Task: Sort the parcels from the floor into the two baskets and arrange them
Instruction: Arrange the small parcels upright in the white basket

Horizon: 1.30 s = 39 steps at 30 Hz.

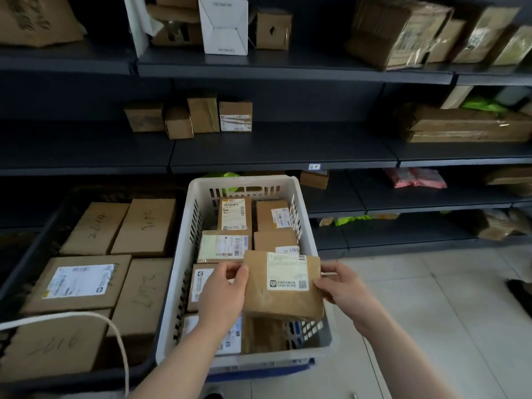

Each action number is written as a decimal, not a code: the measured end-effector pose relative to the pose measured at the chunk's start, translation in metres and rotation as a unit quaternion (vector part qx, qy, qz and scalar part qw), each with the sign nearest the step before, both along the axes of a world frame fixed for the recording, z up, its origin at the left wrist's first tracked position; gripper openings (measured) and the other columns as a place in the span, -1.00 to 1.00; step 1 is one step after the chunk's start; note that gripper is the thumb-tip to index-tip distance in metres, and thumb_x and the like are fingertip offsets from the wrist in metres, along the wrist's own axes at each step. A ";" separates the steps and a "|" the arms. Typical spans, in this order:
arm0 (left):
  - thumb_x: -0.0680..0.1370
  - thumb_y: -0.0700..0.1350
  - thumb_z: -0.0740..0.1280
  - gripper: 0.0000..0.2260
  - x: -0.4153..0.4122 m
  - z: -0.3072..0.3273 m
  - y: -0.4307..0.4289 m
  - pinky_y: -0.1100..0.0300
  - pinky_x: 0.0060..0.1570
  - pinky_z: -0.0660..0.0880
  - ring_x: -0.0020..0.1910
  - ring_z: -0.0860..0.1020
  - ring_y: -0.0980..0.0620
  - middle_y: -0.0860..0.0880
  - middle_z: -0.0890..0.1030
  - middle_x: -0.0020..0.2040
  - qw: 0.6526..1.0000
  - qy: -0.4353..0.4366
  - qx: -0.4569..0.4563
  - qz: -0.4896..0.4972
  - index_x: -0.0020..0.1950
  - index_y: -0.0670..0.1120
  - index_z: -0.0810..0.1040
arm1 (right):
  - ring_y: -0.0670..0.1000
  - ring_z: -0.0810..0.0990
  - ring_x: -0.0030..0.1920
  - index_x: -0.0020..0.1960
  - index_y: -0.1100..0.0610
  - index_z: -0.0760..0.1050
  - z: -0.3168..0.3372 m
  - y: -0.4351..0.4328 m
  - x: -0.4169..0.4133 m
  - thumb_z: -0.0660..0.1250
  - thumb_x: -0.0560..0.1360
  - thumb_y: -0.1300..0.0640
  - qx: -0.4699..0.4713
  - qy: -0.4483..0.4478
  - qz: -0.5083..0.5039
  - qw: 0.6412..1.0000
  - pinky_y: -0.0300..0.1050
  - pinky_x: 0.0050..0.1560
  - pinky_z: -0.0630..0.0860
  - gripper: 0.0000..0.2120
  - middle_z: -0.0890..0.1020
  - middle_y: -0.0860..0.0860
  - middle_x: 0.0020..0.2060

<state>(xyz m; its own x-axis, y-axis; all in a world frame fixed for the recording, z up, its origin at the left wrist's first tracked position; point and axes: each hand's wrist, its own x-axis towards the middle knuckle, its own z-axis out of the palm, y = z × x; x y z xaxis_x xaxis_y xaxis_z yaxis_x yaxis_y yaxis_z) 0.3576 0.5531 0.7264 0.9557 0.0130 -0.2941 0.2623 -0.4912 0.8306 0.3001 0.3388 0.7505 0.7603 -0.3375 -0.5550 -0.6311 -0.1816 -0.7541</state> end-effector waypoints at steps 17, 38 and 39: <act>0.61 -0.05 0.24 -0.70 -0.040 -0.031 -0.014 0.06 0.21 0.49 0.16 0.57 -0.04 -0.01 0.60 0.21 0.997 0.068 0.025 -0.041 0.31 -0.09 0.53 | -0.16 0.57 -0.21 0.07 -0.02 0.52 -0.019 -0.007 -0.021 0.38 0.49 0.18 -0.246 -0.020 0.188 0.951 -0.34 -0.33 0.45 -0.80 0.58 -0.16 -0.20; 0.58 -0.12 0.29 -0.81 -0.051 -0.071 -0.018 0.26 -0.01 0.47 0.00 0.55 0.10 0.03 0.63 0.09 0.963 0.108 0.197 -0.152 0.17 -0.01 0.60 | 0.06 0.59 -0.08 0.16 0.16 0.48 -0.059 0.013 -0.012 0.20 0.54 0.31 -0.392 0.131 0.369 0.833 -0.13 -0.17 0.50 -0.76 0.59 0.08 0.06; 0.59 -0.11 0.28 -0.80 -0.051 -0.074 -0.019 0.26 -0.01 0.46 0.01 0.54 0.09 0.02 0.62 0.10 0.963 0.105 0.196 -0.153 0.19 -0.01 0.59 | 0.06 0.59 -0.08 0.17 0.16 0.48 -0.059 0.013 -0.012 0.20 0.54 0.30 -0.393 0.130 0.368 0.832 -0.12 -0.14 0.53 -0.77 0.59 0.07 0.06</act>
<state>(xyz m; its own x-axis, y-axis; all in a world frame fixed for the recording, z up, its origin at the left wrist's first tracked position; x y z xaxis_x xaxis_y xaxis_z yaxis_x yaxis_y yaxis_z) 0.3065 0.5345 0.6528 0.8527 -0.1105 -0.5105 0.1973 -0.8368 0.5108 0.2884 0.3515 0.6914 0.8108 -0.1697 -0.5602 -0.2535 -0.9644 -0.0749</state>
